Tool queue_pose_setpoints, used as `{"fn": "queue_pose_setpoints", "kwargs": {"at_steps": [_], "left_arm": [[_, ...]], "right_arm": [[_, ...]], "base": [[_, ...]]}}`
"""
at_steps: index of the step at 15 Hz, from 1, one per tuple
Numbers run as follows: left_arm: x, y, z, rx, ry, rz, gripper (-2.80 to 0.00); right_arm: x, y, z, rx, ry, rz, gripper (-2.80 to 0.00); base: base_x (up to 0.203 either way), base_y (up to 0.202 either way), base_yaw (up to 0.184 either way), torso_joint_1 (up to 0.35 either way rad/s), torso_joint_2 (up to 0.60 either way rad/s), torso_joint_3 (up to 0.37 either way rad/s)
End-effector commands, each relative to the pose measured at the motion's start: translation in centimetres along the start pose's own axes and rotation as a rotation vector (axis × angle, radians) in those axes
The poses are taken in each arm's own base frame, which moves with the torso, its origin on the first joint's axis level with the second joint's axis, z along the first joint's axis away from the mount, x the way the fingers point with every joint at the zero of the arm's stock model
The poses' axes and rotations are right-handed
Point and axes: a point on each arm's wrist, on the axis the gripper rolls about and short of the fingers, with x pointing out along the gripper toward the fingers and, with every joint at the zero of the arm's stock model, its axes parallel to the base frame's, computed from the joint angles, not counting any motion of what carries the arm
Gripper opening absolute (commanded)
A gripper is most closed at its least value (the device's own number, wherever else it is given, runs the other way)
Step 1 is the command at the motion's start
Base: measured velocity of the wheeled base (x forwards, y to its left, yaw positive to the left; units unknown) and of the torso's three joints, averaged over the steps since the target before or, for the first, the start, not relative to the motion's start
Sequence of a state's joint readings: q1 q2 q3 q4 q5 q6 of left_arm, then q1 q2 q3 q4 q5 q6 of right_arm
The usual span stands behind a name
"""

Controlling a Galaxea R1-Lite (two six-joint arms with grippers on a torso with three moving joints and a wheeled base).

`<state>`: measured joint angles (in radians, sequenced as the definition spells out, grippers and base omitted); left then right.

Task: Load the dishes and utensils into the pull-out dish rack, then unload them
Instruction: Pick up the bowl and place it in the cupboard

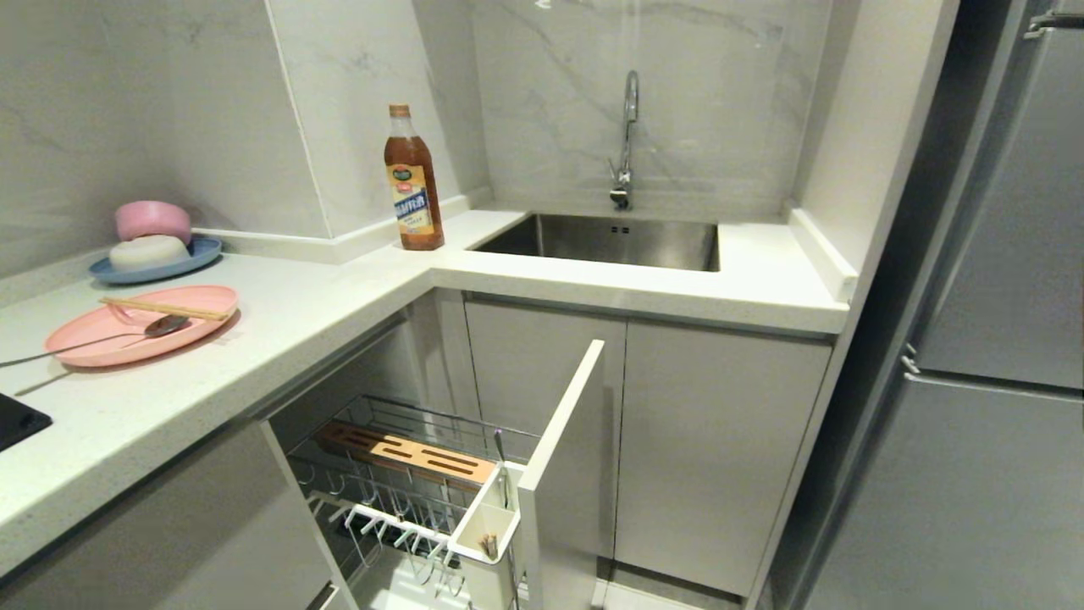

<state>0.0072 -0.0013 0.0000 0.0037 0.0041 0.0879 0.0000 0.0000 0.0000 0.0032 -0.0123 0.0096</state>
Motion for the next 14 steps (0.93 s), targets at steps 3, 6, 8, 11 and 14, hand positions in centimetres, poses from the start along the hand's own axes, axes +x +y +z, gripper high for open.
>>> {"fn": "queue_pose_setpoints", "kwargs": {"at_steps": [3,6,8,11,14], "left_arm": [[0.00,0.00,-0.01,0.001,0.001,0.001,-2.80],[0.00,0.00,-0.01,0.000,0.001,0.001,-2.80],[0.00,0.00,-0.01,0.001,0.001,0.001,-2.80],[0.00,0.00,-0.01,-0.005,0.001,0.001,-2.80],[0.00,0.00,0.01,-0.006,-0.001,0.001,-2.80]], "right_arm": [[0.01,0.00,-0.04,0.000,0.001,0.001,-2.80],[0.01,0.00,-0.04,0.001,0.002,0.001,-2.80],[0.01,0.00,-0.04,0.001,0.001,0.000,-2.80],[0.01,0.00,-0.04,0.001,0.001,0.001,-2.80],[0.01,0.00,-0.04,0.001,0.001,0.000,-2.80]], "base": [[0.000,0.000,0.000,0.000,0.00,0.000],[0.000,0.000,0.000,0.000,0.00,0.000],[0.000,0.000,0.000,0.000,0.00,0.000],[0.000,0.000,0.000,0.000,0.00,0.000],[0.000,0.000,0.000,0.000,0.00,0.000]]}}
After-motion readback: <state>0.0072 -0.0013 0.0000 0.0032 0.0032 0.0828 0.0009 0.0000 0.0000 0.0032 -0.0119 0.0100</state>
